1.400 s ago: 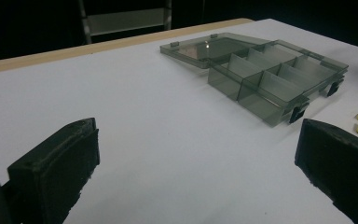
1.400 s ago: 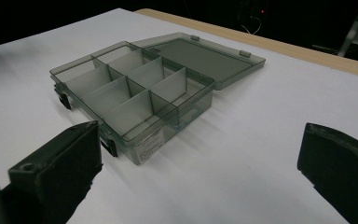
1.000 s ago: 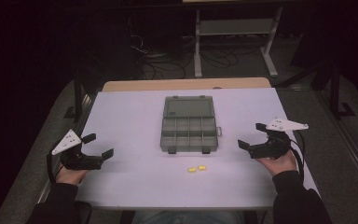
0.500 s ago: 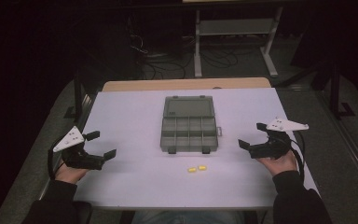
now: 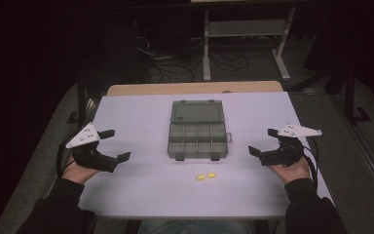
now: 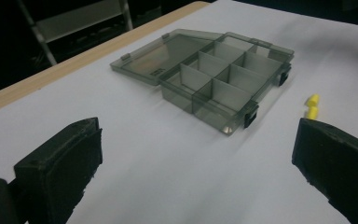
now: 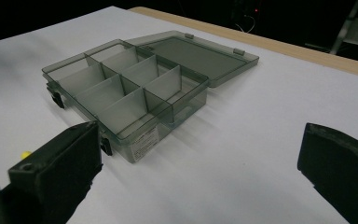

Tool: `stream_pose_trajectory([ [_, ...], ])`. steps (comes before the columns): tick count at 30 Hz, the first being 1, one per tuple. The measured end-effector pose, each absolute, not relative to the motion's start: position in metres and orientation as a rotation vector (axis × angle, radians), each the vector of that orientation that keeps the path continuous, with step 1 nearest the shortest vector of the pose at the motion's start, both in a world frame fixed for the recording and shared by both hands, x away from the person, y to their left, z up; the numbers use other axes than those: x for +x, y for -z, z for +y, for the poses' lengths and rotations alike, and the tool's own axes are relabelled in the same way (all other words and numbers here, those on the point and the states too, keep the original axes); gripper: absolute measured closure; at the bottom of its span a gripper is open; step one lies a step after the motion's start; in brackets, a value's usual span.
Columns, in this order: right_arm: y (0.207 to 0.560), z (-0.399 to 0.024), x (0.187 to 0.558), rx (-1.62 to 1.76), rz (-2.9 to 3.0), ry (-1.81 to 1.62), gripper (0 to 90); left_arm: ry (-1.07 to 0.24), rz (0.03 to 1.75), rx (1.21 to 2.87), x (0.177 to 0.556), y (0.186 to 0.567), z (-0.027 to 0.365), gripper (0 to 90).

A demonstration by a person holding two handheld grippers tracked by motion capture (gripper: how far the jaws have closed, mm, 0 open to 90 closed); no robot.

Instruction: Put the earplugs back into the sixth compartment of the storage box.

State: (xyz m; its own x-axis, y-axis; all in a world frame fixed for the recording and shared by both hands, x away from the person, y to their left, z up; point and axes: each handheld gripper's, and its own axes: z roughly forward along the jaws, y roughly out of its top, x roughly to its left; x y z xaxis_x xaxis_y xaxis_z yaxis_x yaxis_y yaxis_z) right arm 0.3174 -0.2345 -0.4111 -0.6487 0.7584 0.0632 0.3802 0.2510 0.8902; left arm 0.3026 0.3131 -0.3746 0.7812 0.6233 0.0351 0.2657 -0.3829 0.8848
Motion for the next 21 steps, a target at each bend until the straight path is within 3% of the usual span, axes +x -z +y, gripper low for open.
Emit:
stream_pose_trajectory([
  [21, 0.412, -0.232, 0.317, 1.024, 2.173, -1.353, 0.0, -0.357, 0.529, 2.140, 0.317, 0.366, 0.260, 1.3],
])
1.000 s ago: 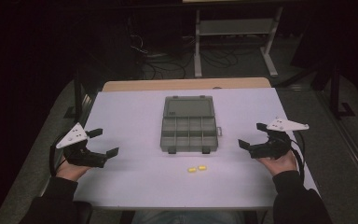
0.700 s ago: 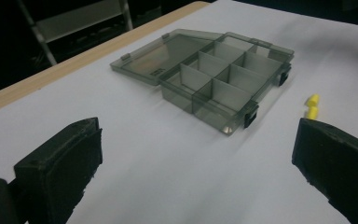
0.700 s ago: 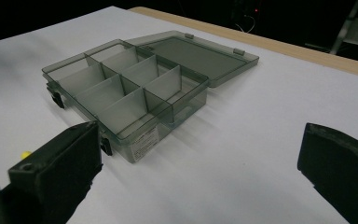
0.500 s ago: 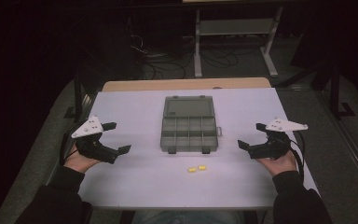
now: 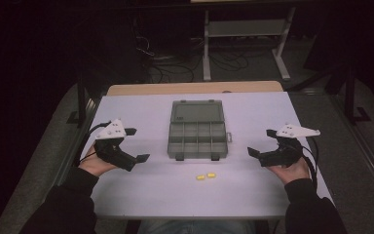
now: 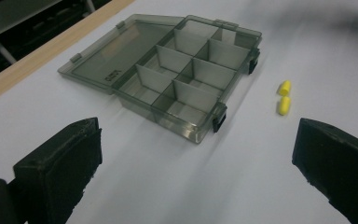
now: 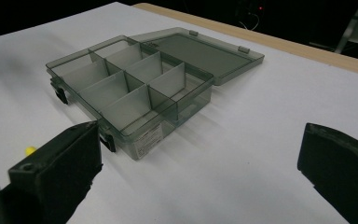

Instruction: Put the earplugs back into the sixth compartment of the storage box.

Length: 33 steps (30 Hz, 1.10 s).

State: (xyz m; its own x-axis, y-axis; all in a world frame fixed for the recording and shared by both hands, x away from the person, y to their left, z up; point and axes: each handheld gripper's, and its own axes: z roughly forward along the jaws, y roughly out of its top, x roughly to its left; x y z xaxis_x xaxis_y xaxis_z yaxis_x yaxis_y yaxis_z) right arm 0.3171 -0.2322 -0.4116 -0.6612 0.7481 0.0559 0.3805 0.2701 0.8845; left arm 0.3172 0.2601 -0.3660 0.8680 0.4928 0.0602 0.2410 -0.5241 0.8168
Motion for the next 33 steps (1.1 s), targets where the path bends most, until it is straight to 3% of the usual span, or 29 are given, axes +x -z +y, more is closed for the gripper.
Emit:
stream_pose_trajectory([
  [33, 0.413, -0.229, 0.319, 1.015, 2.212, -1.361, 0.0, -0.214, 0.332, 2.339, 0.326, 0.394, 0.165, 1.4],
])
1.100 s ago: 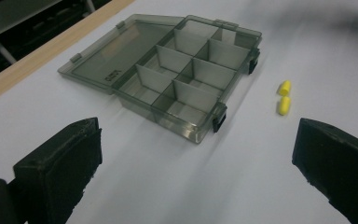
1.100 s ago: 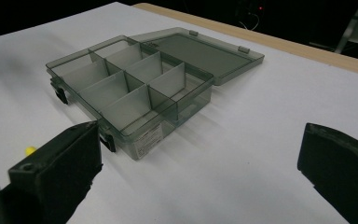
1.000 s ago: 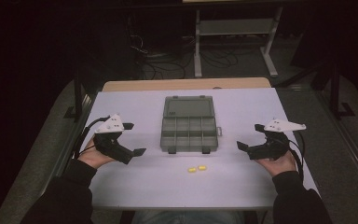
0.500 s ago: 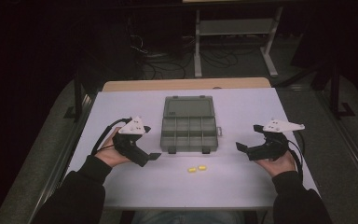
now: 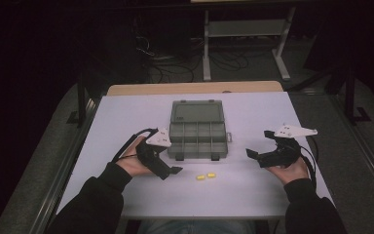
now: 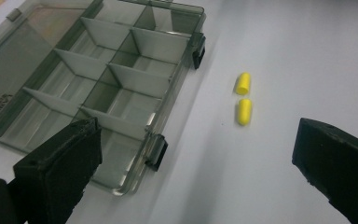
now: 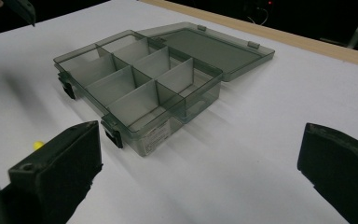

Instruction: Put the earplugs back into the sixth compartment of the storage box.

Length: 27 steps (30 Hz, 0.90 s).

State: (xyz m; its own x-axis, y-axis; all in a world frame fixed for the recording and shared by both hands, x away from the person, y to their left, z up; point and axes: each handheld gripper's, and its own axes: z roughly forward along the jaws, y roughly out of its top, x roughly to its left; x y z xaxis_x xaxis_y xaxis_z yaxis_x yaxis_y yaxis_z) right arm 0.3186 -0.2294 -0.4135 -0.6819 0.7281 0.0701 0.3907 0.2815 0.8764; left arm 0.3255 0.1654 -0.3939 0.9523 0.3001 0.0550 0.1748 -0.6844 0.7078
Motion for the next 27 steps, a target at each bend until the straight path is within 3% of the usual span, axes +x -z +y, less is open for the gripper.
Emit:
stream_pose_trajectory([
  [27, 0.416, -0.229, 0.321, 1.021, 2.224, -1.345, 0.0, -0.093, 0.162, 2.496, 0.318, 0.433, 0.106, 2.1],
])
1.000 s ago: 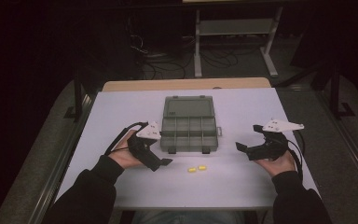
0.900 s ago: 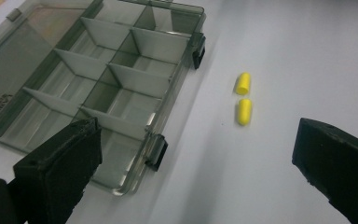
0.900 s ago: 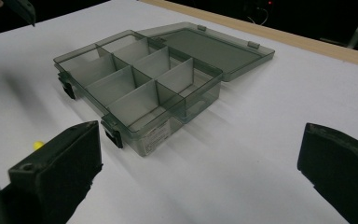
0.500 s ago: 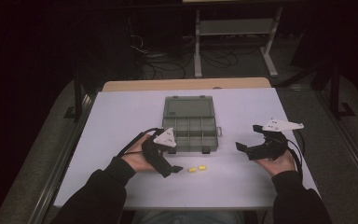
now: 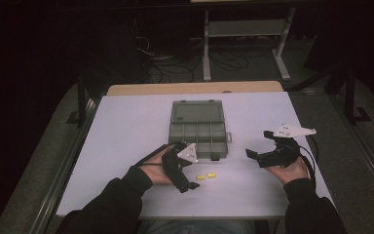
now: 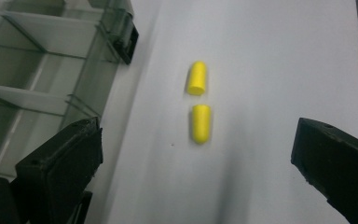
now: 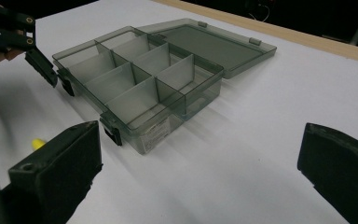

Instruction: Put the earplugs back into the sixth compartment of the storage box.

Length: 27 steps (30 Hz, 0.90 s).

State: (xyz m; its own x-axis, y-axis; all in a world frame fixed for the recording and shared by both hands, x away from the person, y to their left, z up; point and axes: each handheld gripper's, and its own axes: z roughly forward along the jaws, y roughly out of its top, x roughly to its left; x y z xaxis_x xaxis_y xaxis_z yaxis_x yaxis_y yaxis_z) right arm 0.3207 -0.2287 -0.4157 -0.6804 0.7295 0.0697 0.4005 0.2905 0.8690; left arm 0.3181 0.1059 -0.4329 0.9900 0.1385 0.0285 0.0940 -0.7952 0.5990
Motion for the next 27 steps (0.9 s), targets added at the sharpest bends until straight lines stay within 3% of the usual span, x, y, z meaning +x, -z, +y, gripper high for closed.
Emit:
stream_pose_trajectory([
  [10, 0.418, -0.229, 0.322, 1.025, 2.234, -1.328, 0.0, -0.021, 0.161, 2.521, 0.323, 0.440, 0.098, 7.8],
  [20, 0.418, -0.228, 0.323, 1.021, 2.244, -1.322, 0.0, 0.008, 0.141, 2.554, 0.326, 0.445, 0.087, 23.6],
  [27, 0.419, -0.227, 0.323, 1.018, 2.249, -1.318, 0.0, 0.006, 0.141, 2.565, 0.330, 0.448, 0.084, 43.4],
])
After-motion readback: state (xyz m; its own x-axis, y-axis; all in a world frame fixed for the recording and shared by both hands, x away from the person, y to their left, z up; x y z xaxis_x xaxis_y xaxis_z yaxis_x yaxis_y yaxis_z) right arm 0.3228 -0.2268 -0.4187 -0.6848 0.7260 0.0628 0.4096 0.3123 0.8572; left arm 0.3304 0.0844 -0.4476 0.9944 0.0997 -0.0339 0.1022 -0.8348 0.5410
